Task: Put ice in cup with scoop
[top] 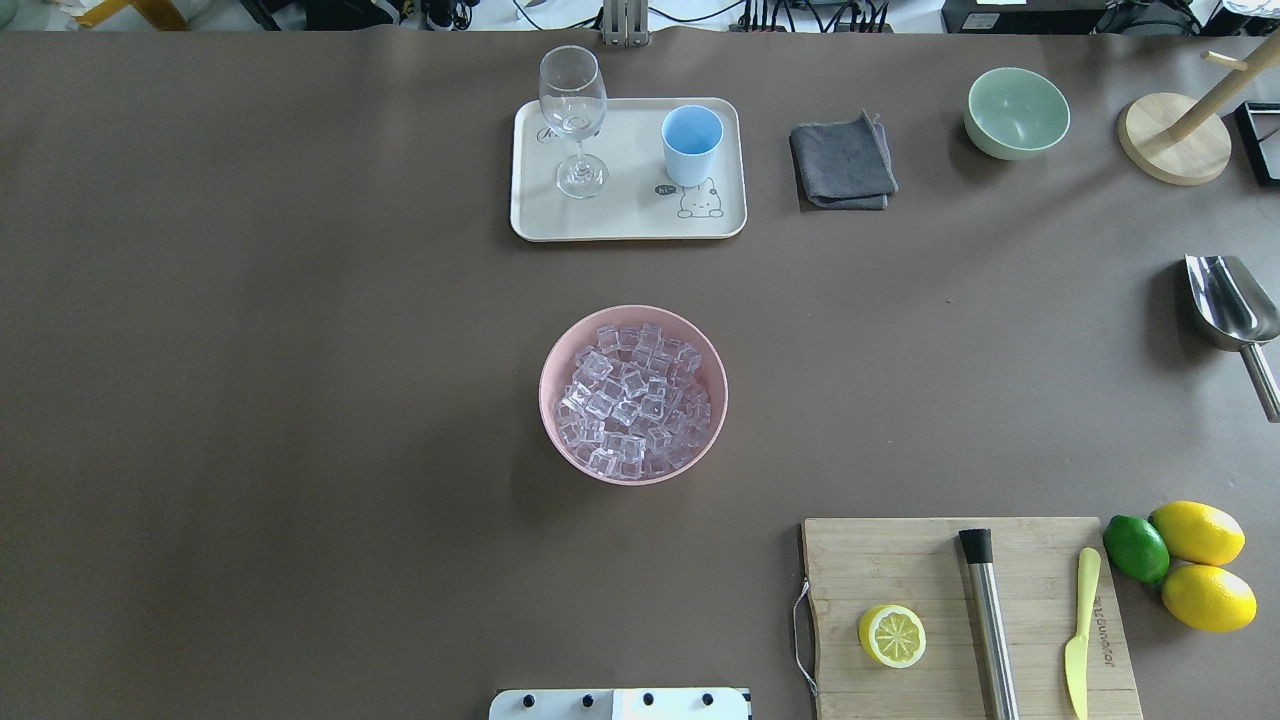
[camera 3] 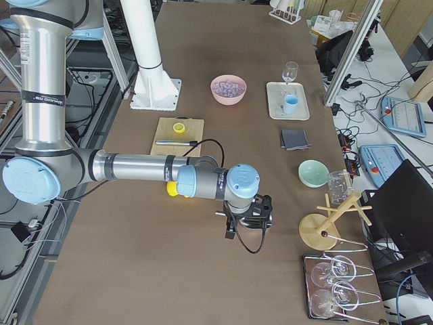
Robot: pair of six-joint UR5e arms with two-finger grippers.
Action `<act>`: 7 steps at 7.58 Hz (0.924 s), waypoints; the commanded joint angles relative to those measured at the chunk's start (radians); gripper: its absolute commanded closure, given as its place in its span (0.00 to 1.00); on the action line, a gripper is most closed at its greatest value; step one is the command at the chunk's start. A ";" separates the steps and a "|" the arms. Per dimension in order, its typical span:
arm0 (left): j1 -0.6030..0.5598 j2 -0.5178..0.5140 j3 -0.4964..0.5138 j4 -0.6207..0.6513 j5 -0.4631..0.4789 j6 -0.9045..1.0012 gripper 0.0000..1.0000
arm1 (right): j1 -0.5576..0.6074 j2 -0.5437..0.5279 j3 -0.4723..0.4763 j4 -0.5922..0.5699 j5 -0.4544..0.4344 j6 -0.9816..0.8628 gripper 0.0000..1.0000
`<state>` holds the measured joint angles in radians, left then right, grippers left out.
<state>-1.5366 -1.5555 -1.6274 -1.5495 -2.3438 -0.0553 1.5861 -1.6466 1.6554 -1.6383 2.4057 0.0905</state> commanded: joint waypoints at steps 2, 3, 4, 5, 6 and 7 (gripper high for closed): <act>0.003 0.000 0.004 -0.001 -0.002 0.000 0.02 | 0.002 0.001 0.009 -0.008 0.003 -0.003 0.00; 0.003 0.000 0.004 -0.001 -0.003 0.000 0.02 | 0.002 -0.002 -0.002 -0.008 0.007 -0.003 0.00; 0.004 -0.001 0.011 -0.003 -0.005 0.000 0.02 | 0.002 -0.005 -0.002 -0.008 0.012 0.000 0.00; 0.004 -0.002 0.018 -0.003 -0.006 0.000 0.02 | 0.006 -0.019 0.006 -0.008 0.016 -0.005 0.00; 0.004 -0.005 0.024 -0.003 -0.008 0.000 0.02 | 0.024 -0.050 0.012 0.003 0.030 -0.003 0.00; 0.004 -0.009 0.012 -0.003 -0.008 -0.001 0.02 | 0.025 -0.044 0.024 0.005 0.029 -0.005 0.00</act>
<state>-1.5326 -1.5588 -1.6085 -1.5522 -2.3504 -0.0553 1.6008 -1.6784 1.6636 -1.6404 2.4278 0.0873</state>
